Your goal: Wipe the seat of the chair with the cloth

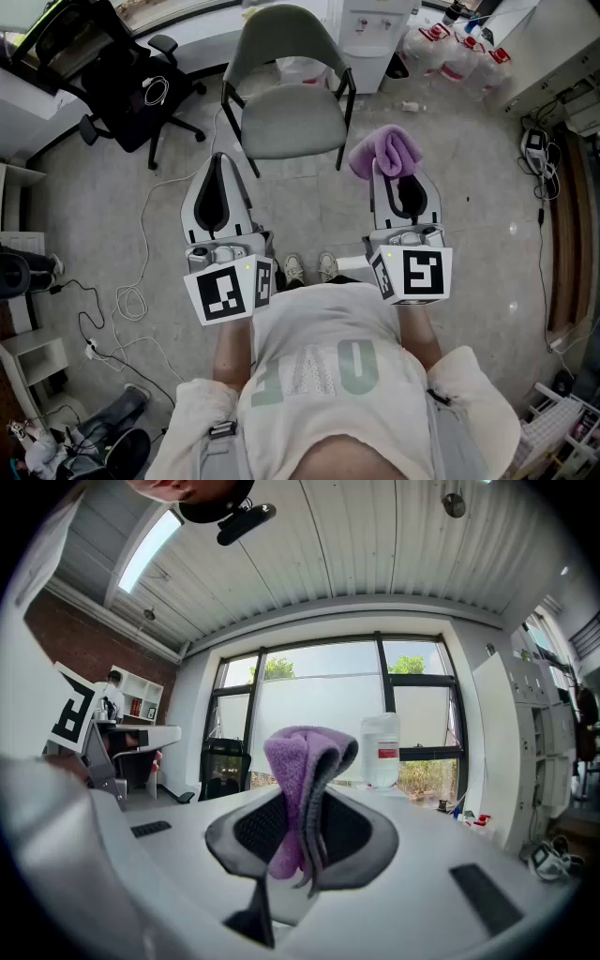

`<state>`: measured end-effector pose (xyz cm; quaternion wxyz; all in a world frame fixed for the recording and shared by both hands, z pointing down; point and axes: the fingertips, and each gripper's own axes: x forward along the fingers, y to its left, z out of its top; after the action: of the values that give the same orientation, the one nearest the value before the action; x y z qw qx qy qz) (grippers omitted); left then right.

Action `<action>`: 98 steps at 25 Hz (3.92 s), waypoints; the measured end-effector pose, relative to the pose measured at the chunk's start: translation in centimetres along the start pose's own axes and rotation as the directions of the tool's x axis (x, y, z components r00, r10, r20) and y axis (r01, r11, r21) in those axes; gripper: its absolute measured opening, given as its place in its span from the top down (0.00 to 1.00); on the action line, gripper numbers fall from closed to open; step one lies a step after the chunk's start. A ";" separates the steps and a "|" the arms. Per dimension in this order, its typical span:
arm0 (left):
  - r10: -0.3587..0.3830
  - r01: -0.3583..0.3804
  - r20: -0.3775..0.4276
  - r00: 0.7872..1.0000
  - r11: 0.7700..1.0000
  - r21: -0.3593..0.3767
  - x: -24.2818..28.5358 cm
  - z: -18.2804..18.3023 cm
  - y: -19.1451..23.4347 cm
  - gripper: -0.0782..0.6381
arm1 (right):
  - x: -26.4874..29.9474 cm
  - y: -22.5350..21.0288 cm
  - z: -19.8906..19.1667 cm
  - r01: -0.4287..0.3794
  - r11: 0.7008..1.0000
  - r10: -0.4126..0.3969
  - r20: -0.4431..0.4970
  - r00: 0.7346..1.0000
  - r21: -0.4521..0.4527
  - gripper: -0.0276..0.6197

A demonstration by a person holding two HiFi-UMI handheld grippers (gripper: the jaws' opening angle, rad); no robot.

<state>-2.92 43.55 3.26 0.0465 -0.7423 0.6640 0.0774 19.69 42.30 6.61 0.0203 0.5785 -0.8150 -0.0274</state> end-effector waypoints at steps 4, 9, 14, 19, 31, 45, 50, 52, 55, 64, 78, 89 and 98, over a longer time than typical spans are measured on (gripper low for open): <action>-0.001 0.002 0.018 1.000 1.000 -0.022 0.3 0.4 -0.7 0.87 | 0.0 -0.8 -0.1 -0.003 1.000 0.003 0.008 1.000 -0.002 0.82; 0.001 0.001 0.032 0.999 0.999 -0.033 0.4 0.9 -1.6 0.87 | -0.2 -2.2 -0.1 -0.002 1.000 0.002 0.011 1.000 0.009 0.82; 0.015 -0.014 0.032 0.999 0.999 -0.035 0.6 0.9 -2.9 0.87 | -0.4 -3.4 -0.5 -0.027 0.999 0.026 0.011 1.000 0.018 0.82; 0.039 -0.035 0.029 0.999 0.994 -0.106 0.9 0.2 -3.6 0.87 | 0.2 -4.6 -0.8 -0.068 0.998 0.067 0.037 0.997 0.013 0.82; 0.042 -0.040 -0.001 0.999 0.952 -0.303 6.1 -4.2 0.6 0.87 | 6.3 -3.2 -3.0 -0.133 0.991 0.133 0.006 0.991 -0.005 0.82; -0.054 0.052 -0.003 0.999 0.984 -0.171 28.1 -7.4 10.2 0.87 | 30.2 -0.7 -2.9 -0.077 0.997 0.076 -0.082 0.994 -0.005 0.82; -0.067 0.066 -0.009 0.998 0.992 -0.112 34.6 -7.9 14.6 0.87 | 39.2 1.3 -2.2 -0.078 0.997 0.080 -0.084 0.993 0.020 0.82; -0.072 0.069 -0.025 0.997 0.992 -0.108 36.4 -8.7 15.9 0.87 | 41.6 1.9 -2.6 -0.079 0.997 0.081 -0.096 0.992 0.026 0.82; -0.083 0.077 -0.054 0.995 0.991 -0.105 38.9 -10.1 17.3 0.87 | 44.6 2.4 -3.4 -0.087 0.996 0.091 -0.123 0.988 0.036 0.82; -0.061 0.048 -0.121 0.991 0.993 -0.107 41.9 -13.5 18.3 0.87 | 48.4 1.3 -6.6 -0.093 0.993 0.106 -0.183 0.977 0.078 0.82; -0.048 0.032 -0.180 0.982 0.995 -0.092 44.4 -18.6 18.4 0.87 | 53.6 0.9 -11.9 -0.157 0.970 0.199 -0.227 0.953 0.187 0.82; 0.039 -0.072 -0.310 0.950 0.993 -0.096 41.6 -37.8 21.8 0.87 | 58.2 9.7 -43.6 -0.112 0.717 0.613 -0.545 0.573 0.689 0.82; 0.090 -0.149 -0.374 0.923 0.980 -0.132 37.8 -47.1 21.9 0.87 | 57.2 17.7 -60.2 -0.008 0.649 0.745 -0.634 0.207 0.761 0.82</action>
<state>-18.10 -3.99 43.69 -0.1418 -0.7032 0.6967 -0.0076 -11.96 -7.13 67.93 0.2995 0.2136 -0.7274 0.5792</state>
